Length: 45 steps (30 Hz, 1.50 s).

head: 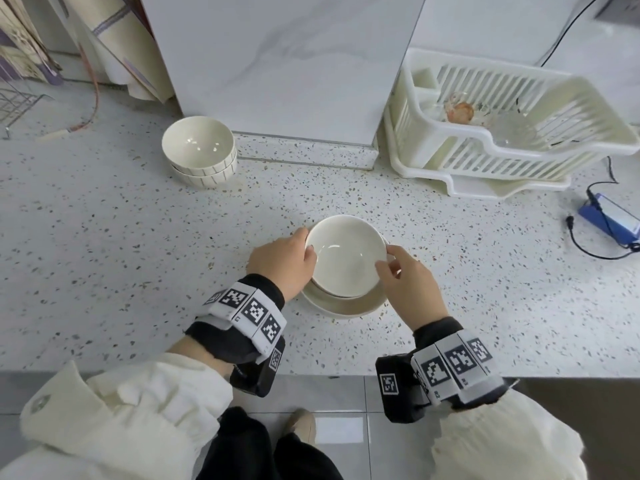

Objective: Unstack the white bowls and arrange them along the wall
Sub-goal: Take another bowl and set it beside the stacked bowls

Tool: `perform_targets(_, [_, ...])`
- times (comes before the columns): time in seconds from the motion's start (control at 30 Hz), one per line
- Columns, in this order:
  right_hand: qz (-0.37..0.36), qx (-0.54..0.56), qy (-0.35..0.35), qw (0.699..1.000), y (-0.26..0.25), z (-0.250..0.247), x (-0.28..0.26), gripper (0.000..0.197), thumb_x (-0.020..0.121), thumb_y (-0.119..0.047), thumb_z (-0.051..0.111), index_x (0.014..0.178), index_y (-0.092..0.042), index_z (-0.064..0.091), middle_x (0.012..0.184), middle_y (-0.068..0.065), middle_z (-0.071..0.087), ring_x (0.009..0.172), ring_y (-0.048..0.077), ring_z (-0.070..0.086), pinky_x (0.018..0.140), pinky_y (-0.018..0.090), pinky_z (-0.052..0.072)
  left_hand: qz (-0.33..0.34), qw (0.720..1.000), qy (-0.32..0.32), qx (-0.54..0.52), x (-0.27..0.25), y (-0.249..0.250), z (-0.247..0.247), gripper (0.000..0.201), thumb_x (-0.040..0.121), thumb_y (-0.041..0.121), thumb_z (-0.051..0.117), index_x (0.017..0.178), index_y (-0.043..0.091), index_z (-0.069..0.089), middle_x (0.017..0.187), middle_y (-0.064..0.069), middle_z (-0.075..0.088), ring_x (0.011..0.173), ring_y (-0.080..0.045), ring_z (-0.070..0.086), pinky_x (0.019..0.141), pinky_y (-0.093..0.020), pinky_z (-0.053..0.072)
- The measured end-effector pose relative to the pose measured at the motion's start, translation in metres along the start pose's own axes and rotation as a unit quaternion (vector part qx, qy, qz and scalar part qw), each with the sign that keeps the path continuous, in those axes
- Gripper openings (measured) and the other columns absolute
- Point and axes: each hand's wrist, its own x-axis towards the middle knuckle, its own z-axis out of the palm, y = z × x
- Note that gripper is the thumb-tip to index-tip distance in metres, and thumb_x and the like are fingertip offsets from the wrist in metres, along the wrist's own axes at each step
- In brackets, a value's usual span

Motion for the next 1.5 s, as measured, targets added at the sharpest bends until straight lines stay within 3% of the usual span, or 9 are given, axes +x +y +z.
perform_targets(0.27, [-0.023, -0.021, -0.013, 0.999, -0.016, -0.01, 0.009, 0.01, 0.091, -0.019, 0.035, 0.086, -0.013, 0.042, 0.062, 0.008, 0.054, 0.068, 0.032, 0.06, 0.057, 0.034, 0.044, 0.01, 0.993, 0.044, -0.113, -0.001, -0.005, -0.005, 0.031, 0.093, 0.028, 0.032, 0.115, 0.013, 0.047, 0.066, -0.002, 0.057, 0.062, -0.026, 0.053, 0.051, -0.03, 0.035])
perform_targets(0.37, [-0.022, -0.002, -0.01, 1.0, -0.033, -0.022, 0.018, 0.009, 0.09, -0.013, 0.033, 0.087, -0.011, 0.041, 0.061, 0.01, 0.054, 0.064, 0.033, 0.058, 0.058, 0.034, 0.043, 0.027, 0.971, 0.078, -0.225, 0.002, -0.007, -0.023, 0.035, 0.093, 0.036, 0.033, 0.118, 0.018, 0.05, 0.072, -0.001, 0.065, 0.07, -0.023, 0.064, 0.061, -0.033, 0.049])
perform_targets(0.47, [0.009, 0.054, -0.029, 0.998, -0.055, -0.03, 0.035, 0.014, 0.088, -0.01, 0.035, 0.093, -0.006, 0.048, 0.056, 0.005, 0.055, 0.051, 0.023, 0.05, 0.05, 0.03, 0.038, 0.026, 0.95, 0.117, -0.29, 0.013, -0.018, -0.044, 0.036, 0.094, 0.036, 0.031, 0.113, 0.017, 0.054, 0.069, 0.005, 0.061, 0.061, -0.012, 0.057, 0.056, -0.026, 0.043])
perform_targets(0.57, [0.042, 0.085, -0.055, 0.994, -0.078, -0.025, 0.058, 0.021, 0.086, -0.008, 0.036, 0.1, -0.003, 0.051, 0.058, 0.006, 0.057, 0.046, 0.018, 0.048, 0.049, 0.026, 0.039, 0.023, 0.943, 0.16, -0.291, 0.027, -0.043, -0.056, 0.035, 0.095, 0.032, 0.032, 0.117, 0.016, 0.053, 0.095, 0.0, 0.065, 0.078, -0.013, 0.058, 0.067, -0.027, 0.045])
perform_targets(0.77, [0.087, 0.126, -0.129, 0.98, -0.119, 0.004, 0.114, 0.025, 0.086, -0.001, 0.033, 0.1, 0.004, 0.053, 0.057, 0.012, 0.057, 0.044, 0.02, 0.05, 0.039, 0.02, 0.044, -0.021, 0.95, 0.217, -0.225, 0.055, -0.107, -0.059, 0.031, 0.09, 0.019, 0.045, 0.12, 0.012, 0.051, 0.13, -0.007, 0.046, 0.12, -0.02, 0.043, 0.093, -0.027, 0.035])
perform_targets(1.03, [0.203, 0.148, -0.19, 0.949, -0.141, 0.049, 0.17, 0.041, 0.089, 0.004, 0.03, 0.13, 0.009, 0.032, 0.059, 0.019, 0.057, 0.032, 0.017, 0.056, 0.033, 0.023, 0.051, -0.037, 0.963, 0.205, -0.17, 0.093, -0.152, -0.059, 0.046, 0.087, 0.024, 0.052, 0.13, 0.01, 0.043, 0.147, -0.01, 0.031, 0.137, -0.025, 0.022, 0.114, -0.038, 0.02])
perform_targets(1.13, [0.244, 0.183, -0.195, 0.932, -0.139, 0.058, 0.177, 0.041, 0.09, 0.007, 0.027, 0.131, 0.011, 0.027, 0.051, 0.022, 0.057, 0.024, 0.016, 0.055, 0.03, 0.025, 0.049, -0.047, 0.965, 0.212, -0.149, 0.103, -0.161, -0.057, 0.076, 0.08, 0.037, 0.06, 0.14, 0.009, 0.023, 0.153, -0.014, 0.019, 0.141, -0.031, 0.014, 0.116, -0.045, 0.015])
perform_targets(1.23, [0.26, 0.203, -0.188, 0.925, -0.135, 0.065, 0.182, 0.047, 0.088, 0.009, 0.025, 0.135, 0.006, 0.023, 0.061, 0.024, 0.055, 0.026, 0.018, 0.057, 0.031, 0.027, 0.051, -0.076, 0.962, 0.194, -0.175, 0.109, -0.167, -0.055, 0.101, 0.07, 0.046, 0.068, 0.143, 0.01, 0.008, 0.155, -0.015, 0.007, 0.143, -0.03, 0.006, 0.116, -0.043, 0.013])
perform_targets(1.5, [0.277, 0.238, -0.171, 0.915, -0.136, 0.077, 0.189, 0.049, 0.09, 0.006, 0.025, 0.139, -0.001, 0.021, 0.064, 0.024, 0.055, 0.026, 0.018, 0.057, 0.032, 0.027, 0.051, -0.079, 0.959, 0.19, -0.195, 0.118, -0.174, -0.044, 0.104, 0.069, 0.043, 0.071, 0.143, 0.009, 0.006, 0.154, -0.016, 0.005, 0.143, -0.031, 0.008, 0.115, -0.046, 0.02])
